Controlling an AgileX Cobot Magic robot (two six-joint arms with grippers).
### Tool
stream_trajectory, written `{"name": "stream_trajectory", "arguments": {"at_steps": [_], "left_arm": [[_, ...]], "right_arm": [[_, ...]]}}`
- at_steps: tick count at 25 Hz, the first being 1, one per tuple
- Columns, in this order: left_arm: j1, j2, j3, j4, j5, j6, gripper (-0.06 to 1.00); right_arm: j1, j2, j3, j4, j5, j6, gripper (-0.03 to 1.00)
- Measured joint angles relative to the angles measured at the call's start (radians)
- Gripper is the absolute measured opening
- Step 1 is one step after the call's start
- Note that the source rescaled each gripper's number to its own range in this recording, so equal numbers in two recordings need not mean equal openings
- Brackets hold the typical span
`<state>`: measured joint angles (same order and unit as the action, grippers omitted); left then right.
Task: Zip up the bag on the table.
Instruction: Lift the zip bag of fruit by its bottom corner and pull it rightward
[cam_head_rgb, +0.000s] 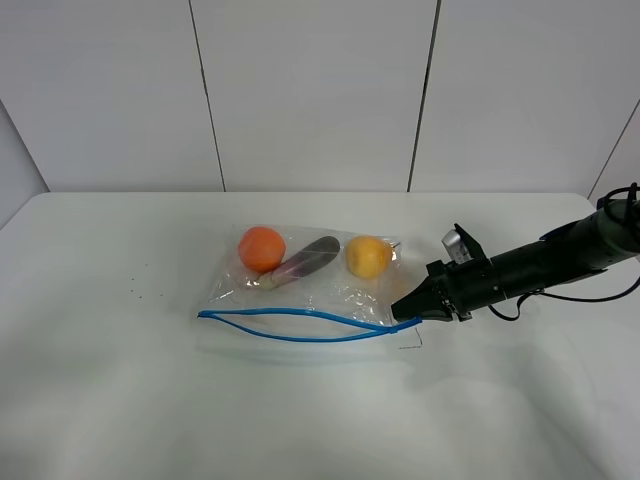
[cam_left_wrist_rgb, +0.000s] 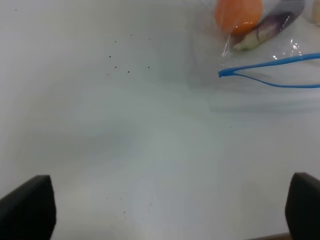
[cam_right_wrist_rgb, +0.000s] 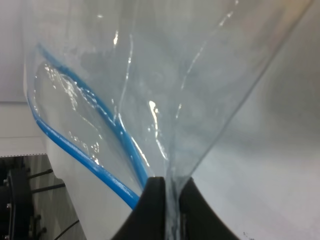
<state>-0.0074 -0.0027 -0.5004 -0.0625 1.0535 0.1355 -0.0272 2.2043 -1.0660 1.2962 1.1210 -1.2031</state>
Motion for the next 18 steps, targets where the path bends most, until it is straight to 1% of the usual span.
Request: {"name": "stream_trajectory", "arguments": {"at_steps": [5,11,18], "left_arm": [[0.0,0.0,0.0,0.0,0.0,0.0,1.0],[0.0,0.0,0.0,0.0,0.0,0.0,1.0],[0.0,0.0,0.0,0.001,0.0,0.0,1.0]], "right_arm": [[0.0,0.0,0.0,0.003,0.011,0.012,0.0],[0.0,0.0,0.0,0.023,0.077,0.018,0.0],[0.0,0.0,0.0,0.023,0.079,0.045,0.0]]}}
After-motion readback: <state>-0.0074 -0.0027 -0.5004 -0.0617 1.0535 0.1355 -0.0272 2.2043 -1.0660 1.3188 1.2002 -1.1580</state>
